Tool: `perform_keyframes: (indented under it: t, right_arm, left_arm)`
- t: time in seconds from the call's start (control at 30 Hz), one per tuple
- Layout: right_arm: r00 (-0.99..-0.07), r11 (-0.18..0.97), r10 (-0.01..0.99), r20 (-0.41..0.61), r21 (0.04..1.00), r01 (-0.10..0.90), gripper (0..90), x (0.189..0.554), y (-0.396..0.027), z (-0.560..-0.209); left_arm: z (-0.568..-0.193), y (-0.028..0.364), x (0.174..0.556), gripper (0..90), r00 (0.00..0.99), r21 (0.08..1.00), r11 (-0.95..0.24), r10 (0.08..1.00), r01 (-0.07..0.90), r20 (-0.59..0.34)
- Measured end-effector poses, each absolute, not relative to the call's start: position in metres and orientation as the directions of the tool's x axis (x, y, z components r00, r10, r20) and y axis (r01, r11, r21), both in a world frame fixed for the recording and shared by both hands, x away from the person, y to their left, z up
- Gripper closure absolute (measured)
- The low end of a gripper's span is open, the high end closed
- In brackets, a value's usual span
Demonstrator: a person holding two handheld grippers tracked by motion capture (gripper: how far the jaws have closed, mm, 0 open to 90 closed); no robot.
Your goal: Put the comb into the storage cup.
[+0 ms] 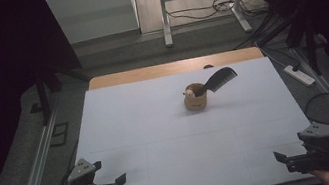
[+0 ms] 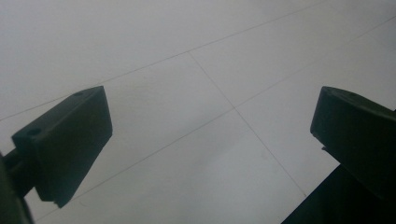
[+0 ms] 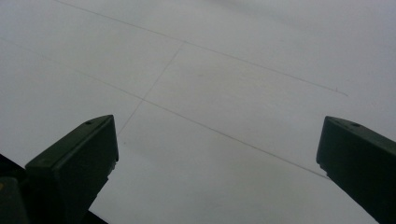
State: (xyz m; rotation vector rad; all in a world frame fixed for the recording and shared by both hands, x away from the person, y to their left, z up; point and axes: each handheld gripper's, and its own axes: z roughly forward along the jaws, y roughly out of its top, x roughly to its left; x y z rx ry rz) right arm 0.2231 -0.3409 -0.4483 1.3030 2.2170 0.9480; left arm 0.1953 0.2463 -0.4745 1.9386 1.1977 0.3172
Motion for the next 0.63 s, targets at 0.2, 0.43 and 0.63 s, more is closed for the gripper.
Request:
perform_keyframes:
  t: [0.2,0.43,0.63]
  right_arm:
    - [-0.477,0.336,0.879,-0.004,0.715,0.614,0.0,0.2192,-0.3438,-0.4508]
    - [-0.468,0.354,0.883,-0.03,0.697,0.624,0.0,0.2151,-0.3461,-0.4532]
    - [-0.453,0.347,0.891,-0.024,0.679,0.646,0.0,0.2173,-0.3473,-0.4551]
  left_arm:
    - [-0.4747,0.2468,0.1951,0.0,0.516,0.748,-0.215,0.834,0.628,-0.194]
    - [-0.475,0.2464,0.1952,0.0,0.516,0.745,-0.217,0.834,0.631,-0.194]
    - [-0.4747,0.2468,0.1955,0.0,0.517,0.745,-0.214,0.832,0.632,-0.2]
